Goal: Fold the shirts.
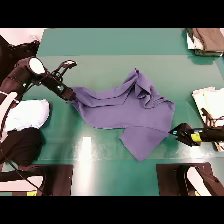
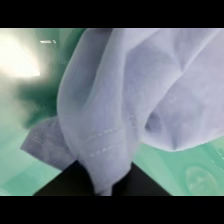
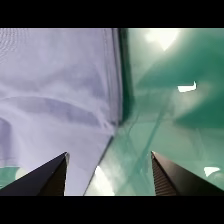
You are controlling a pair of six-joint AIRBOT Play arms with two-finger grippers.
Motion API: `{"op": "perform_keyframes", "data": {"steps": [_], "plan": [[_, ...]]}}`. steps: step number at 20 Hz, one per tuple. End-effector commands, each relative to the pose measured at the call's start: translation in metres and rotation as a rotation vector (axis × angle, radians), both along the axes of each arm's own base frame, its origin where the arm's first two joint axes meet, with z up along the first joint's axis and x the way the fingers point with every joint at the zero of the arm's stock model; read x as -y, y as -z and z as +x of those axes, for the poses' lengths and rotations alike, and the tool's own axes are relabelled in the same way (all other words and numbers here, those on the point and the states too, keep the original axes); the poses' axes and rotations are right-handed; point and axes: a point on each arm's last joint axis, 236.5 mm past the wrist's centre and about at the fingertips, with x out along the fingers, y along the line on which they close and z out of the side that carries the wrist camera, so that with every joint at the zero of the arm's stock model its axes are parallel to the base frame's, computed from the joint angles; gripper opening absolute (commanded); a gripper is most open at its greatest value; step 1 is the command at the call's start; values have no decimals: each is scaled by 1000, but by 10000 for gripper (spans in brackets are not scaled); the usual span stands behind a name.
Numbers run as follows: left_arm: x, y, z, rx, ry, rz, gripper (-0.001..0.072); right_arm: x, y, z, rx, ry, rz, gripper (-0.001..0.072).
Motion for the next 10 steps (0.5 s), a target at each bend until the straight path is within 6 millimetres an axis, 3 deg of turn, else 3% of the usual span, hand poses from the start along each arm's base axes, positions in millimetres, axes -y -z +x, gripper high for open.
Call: {"op": "perform_keyframes", "data": {"steps": [1, 2, 3, 4, 5, 6, 7, 10], "plan": [[-1, 7, -4, -35, -4, 4, 27, -16, 19, 19, 7, -26, 10, 553], [-1, 7, -4, -36, -4, 4, 27, -20, 22, 24, 14, -30, 10, 545], [-1, 7, -5, -39, -2, 6, 26, -24, 25, 29, 23, -41, 5, 461], [-2, 8, -5, -40, 0, 12, 26, -26, 26, 35, 35, -53, -8, 440], [-5, 8, -6, -41, 0, 24, 26, -27, 23, 43, 52, -68, -18, 316], [-9, 10, -8, -52, 4, 41, 25, -27, 18, 50, 70, -82, -24, 110], [-14, 11, -14, -77, 5, 63, 25, -25, 9, 60, 92, -88, -28, 25], [-21, 14, -35, -163, 15, 97, 24, -2, -6, 70, 77, -149, -109, 23]]}}
